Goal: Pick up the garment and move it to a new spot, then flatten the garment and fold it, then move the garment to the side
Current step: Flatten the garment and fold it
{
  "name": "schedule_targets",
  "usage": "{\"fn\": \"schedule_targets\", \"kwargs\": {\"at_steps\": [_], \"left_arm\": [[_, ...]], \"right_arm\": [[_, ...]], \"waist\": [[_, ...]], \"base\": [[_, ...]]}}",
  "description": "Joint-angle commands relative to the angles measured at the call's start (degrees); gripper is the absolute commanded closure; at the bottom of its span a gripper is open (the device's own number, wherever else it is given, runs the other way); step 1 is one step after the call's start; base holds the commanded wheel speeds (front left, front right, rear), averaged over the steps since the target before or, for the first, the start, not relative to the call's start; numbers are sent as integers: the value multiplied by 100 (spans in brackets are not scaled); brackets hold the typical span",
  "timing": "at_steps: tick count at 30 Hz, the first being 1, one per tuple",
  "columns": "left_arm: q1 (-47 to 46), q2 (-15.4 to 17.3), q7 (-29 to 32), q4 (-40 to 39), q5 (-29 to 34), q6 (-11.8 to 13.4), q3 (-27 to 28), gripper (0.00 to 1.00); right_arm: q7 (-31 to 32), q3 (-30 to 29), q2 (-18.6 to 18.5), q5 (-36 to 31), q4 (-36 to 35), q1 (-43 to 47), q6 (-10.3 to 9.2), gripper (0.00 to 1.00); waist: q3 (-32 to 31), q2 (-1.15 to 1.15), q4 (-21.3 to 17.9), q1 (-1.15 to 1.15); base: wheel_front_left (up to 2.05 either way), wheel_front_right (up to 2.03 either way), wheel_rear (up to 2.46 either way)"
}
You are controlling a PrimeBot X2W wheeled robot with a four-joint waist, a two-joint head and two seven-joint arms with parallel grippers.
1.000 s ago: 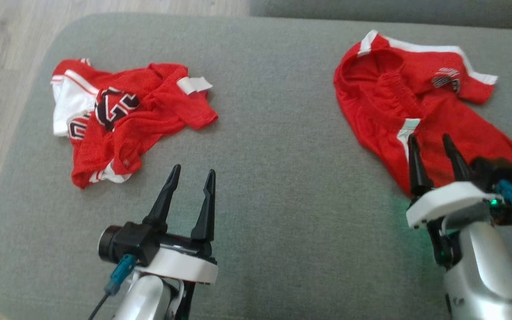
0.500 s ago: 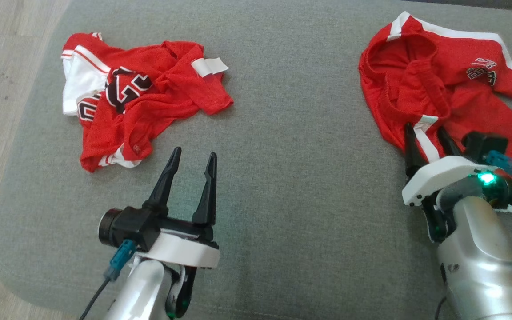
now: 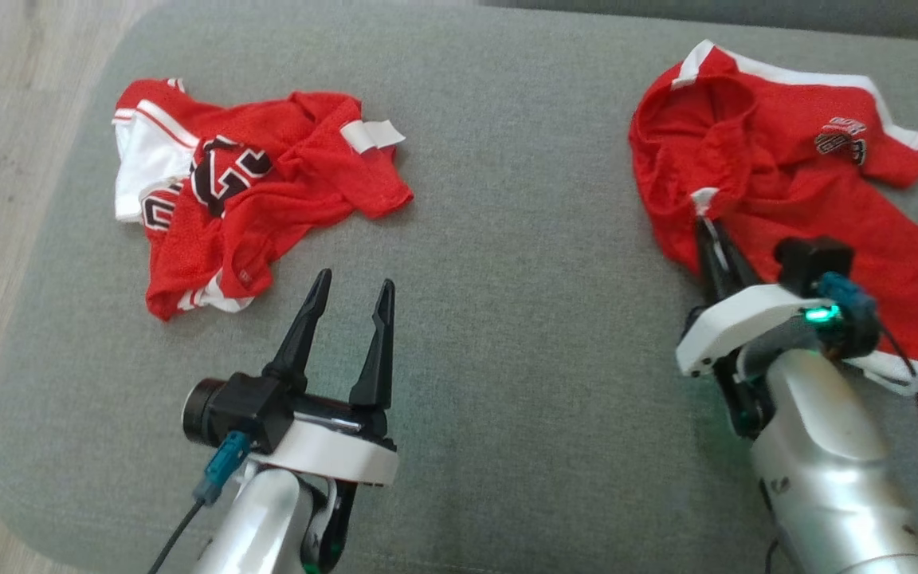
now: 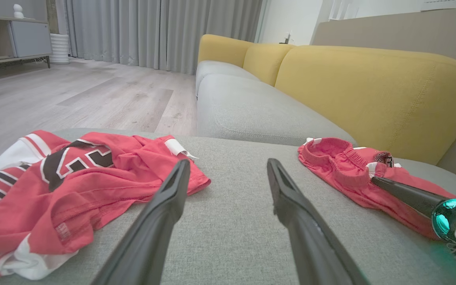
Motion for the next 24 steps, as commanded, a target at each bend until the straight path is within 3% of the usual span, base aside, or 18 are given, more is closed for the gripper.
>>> {"fn": "schedule_targets", "kwargs": {"at_steps": [1,9,22,23,24], "left_arm": [[-115,17,-54,-153,-4,24,213,0],[19,17,-54,-124,-8,35,194,0],[117,17,-54,-142,9,40,232,0],[119,17,-54,-140,9,46,243,0],[123,17,-54,-133,20,33,243,0]], "right_arm": [[-89,305,13,120,-191,-55,-4,100],[70,1913,13,881,-650,284,-4,100],[396,3556,-24,1202,-665,515,-4,100],[384,3649,-52,1213,-671,507,-4,61],[373,3713,-69,1241,-669,507,-4,0]], "waist": [[-98,0,-38,0],[-439,0,-63,0],[-520,0,1,0],[-523,0,-15,0],[-529,0,-39,0]], "base": [[0,0,0],[0,0,0],[0,0,0],[0,0,0],[0,0,0]]}}
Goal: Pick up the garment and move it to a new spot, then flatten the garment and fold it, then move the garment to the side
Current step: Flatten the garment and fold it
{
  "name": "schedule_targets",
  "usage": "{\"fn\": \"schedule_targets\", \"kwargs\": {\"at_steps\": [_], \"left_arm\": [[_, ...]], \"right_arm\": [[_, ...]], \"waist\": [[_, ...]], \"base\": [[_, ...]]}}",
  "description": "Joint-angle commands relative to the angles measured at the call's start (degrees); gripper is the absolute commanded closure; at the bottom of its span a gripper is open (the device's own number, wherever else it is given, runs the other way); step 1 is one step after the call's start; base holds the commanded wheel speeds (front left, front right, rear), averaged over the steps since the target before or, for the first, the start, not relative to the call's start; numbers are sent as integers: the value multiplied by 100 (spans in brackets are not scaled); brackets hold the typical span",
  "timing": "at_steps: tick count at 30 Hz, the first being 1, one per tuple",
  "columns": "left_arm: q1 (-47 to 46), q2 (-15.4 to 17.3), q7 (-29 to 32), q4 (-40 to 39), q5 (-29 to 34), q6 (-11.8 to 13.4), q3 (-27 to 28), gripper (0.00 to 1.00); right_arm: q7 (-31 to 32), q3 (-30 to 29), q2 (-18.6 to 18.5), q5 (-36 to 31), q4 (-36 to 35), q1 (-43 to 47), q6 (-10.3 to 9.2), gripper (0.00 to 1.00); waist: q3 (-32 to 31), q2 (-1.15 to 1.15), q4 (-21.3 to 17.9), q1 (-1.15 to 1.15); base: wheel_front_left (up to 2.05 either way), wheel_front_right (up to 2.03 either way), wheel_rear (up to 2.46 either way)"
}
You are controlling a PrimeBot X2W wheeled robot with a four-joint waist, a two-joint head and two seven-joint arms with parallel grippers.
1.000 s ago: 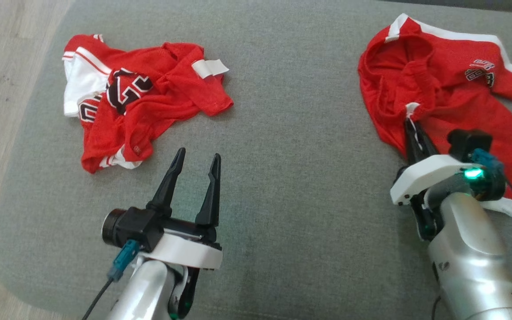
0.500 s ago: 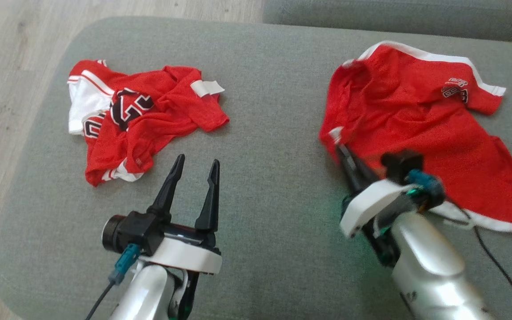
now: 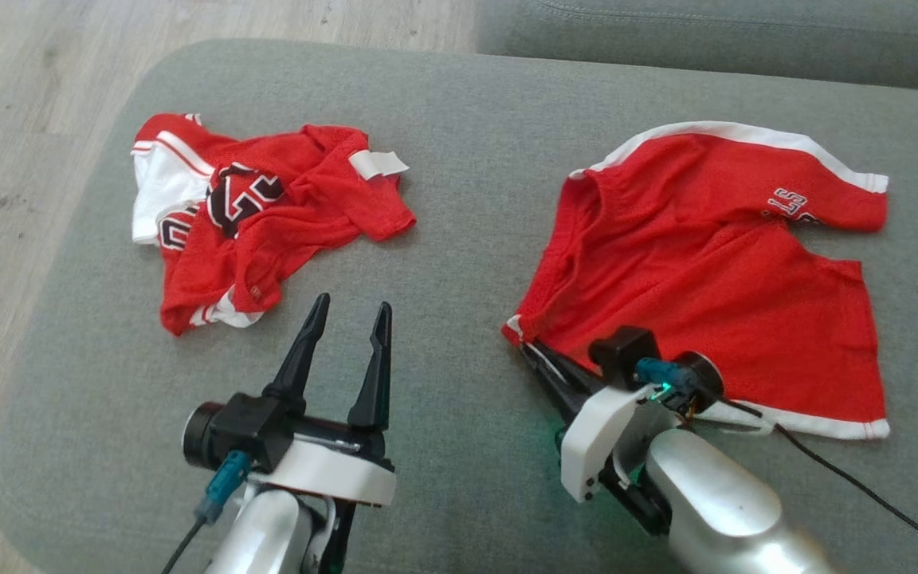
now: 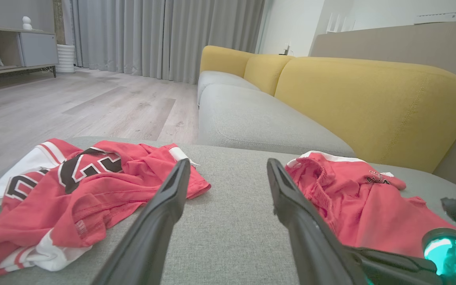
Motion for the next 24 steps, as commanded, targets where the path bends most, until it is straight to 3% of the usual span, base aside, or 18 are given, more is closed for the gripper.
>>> {"fn": "schedule_targets", "kwargs": {"at_steps": [1,5,13,19,24], "left_arm": [[-110,15,-54,-162,32,-2,221,0],[-88,15,-54,-163,50,0,294,0],[-36,21,-54,-216,124,-39,442,0],[-34,38,-54,-206,199,-98,530,0],[-42,34,-54,-191,232,-123,573,0]], "right_arm": [[-67,97,45,80,-174,17,-4,0],[-355,-270,-21,190,-212,-8,-4,0],[-773,-1805,-205,-425,-390,318,-4,0],[-840,-3274,-20,-1184,-1112,1001,-4,0],[-843,-3917,119,-1569,-1564,1614,-4,0]], "waist": [[-15,0,-49,0],[-69,0,-218,0],[-197,0,-699,0],[-175,0,-1076,0],[-115,0,-1252,0]], "base": [[0,0,0],[0,0,0],[0,0,0],[0,0,0],[0,0,0]]}}
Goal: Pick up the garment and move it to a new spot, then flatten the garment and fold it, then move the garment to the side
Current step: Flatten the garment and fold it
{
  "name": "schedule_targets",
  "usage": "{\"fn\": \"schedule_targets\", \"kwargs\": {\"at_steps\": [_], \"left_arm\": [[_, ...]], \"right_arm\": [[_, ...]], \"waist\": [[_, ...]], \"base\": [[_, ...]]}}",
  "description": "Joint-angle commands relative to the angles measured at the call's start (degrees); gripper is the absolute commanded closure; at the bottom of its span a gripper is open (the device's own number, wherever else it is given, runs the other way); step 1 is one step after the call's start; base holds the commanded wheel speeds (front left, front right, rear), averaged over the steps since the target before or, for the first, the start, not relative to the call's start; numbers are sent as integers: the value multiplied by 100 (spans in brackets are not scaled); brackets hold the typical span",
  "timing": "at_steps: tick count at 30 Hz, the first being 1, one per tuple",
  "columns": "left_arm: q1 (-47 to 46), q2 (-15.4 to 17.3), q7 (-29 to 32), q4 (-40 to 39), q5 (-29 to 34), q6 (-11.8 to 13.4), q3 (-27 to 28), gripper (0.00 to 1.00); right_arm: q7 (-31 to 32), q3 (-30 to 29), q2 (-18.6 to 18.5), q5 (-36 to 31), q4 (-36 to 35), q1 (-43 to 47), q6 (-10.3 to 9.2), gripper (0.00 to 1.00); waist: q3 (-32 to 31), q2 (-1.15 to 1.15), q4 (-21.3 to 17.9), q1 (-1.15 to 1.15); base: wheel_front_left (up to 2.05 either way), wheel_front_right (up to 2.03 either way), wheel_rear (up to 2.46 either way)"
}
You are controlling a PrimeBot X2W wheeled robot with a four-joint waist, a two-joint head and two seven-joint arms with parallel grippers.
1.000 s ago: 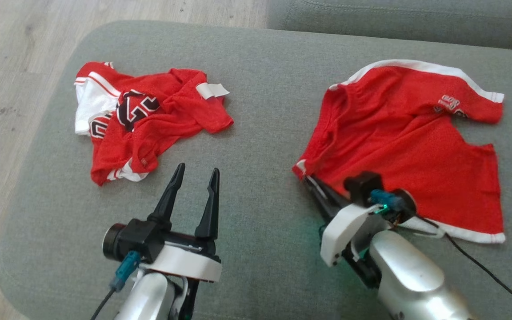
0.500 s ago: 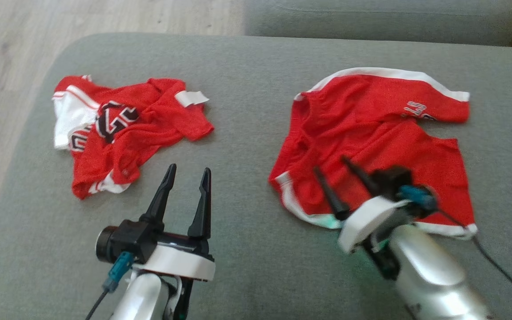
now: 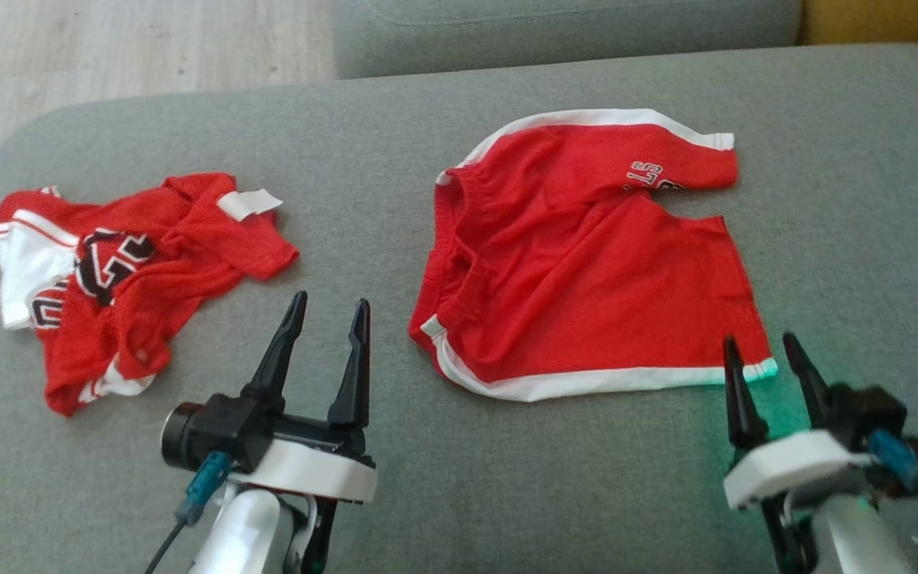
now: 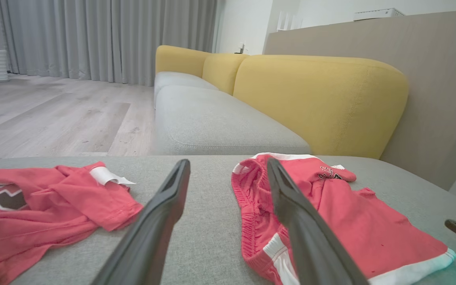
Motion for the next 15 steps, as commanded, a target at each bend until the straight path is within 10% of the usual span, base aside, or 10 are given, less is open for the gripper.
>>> {"fn": "schedule_targets", "kwargs": {"at_steps": [1,15], "left_arm": [[-108,22,-54,-168,30,-23,221,0],[-264,9,-54,-159,51,-82,155,0]], "right_arm": [[-76,77,33,-73,-263,-9,-4,0],[406,-434,41,225,-4,-93,-4,0]], "waist": [[48,0,-52,0],[323,0,-17,0]], "base": [[0,0,0],[0,0,0]]}}
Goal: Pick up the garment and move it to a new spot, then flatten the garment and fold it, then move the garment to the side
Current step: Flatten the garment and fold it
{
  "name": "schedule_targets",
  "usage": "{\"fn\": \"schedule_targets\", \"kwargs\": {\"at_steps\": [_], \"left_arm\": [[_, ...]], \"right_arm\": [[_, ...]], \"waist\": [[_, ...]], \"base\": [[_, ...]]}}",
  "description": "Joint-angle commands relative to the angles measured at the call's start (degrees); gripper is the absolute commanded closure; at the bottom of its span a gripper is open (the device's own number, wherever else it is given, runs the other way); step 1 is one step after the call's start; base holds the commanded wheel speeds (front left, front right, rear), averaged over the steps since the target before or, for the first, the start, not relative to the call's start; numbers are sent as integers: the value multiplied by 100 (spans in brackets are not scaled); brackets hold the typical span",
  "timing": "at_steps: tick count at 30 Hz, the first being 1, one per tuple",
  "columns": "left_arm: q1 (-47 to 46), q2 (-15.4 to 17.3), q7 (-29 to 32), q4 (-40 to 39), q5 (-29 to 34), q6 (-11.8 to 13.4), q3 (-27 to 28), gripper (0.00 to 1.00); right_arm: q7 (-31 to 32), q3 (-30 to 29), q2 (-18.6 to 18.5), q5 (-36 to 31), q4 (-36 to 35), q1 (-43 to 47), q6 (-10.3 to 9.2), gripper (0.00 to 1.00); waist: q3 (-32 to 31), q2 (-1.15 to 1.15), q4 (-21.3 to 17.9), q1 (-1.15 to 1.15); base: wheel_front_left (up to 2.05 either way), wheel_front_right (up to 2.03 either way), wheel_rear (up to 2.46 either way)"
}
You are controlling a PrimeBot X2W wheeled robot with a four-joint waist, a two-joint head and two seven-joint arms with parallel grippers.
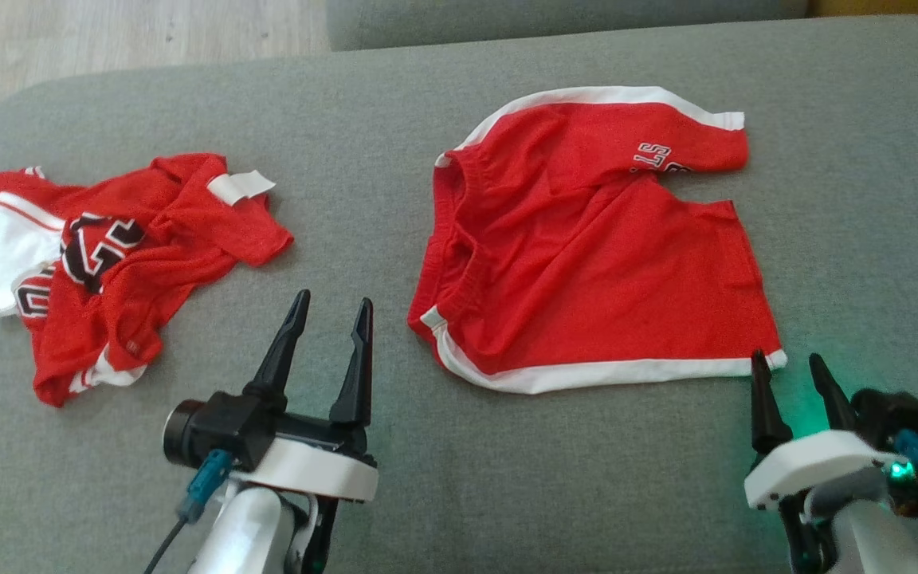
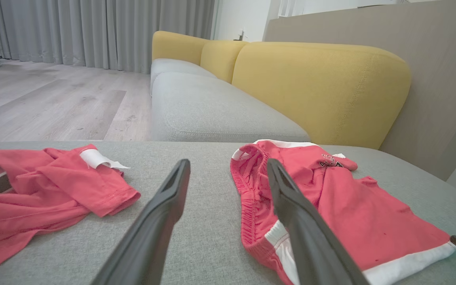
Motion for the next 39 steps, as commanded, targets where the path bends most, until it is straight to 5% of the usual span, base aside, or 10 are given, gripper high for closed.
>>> {"fn": "schedule_targets", "kwargs": {"at_steps": [1,6,9,18,25,39], "left_arm": [[-247,13,-54,-171,49,-33,167,0],[-309,11,-54,-153,47,-53,154,0],[-325,10,-54,-139,51,-56,149,0],[-335,9,-54,-70,70,-104,136,0],[-650,297,159,470,289,-350,-741,0],[-2025,716,627,1373,-272,-387,-2431,0]], "right_arm": [[25,131,-30,14,-94,-303,-4,0],[194,130,-30,-60,114,-436,-4,0],[273,60,-30,-124,235,-486,-4,100],[106,-136,-29,-262,215,-547,-4,100],[59,-485,-29,-357,127,-650,-4,100],[75,-260,-29,-261,60,-798,-4,100]], "waist": [[59,0,44,0],[162,0,117,0],[183,0,132,0],[126,0,31,0],[154,0,-96,0],[487,0,-303,0]], "base": [[0,0,0],[0,0,0],[0,0,0],[0,0,0],[0,0,0],[0,0,0]]}}
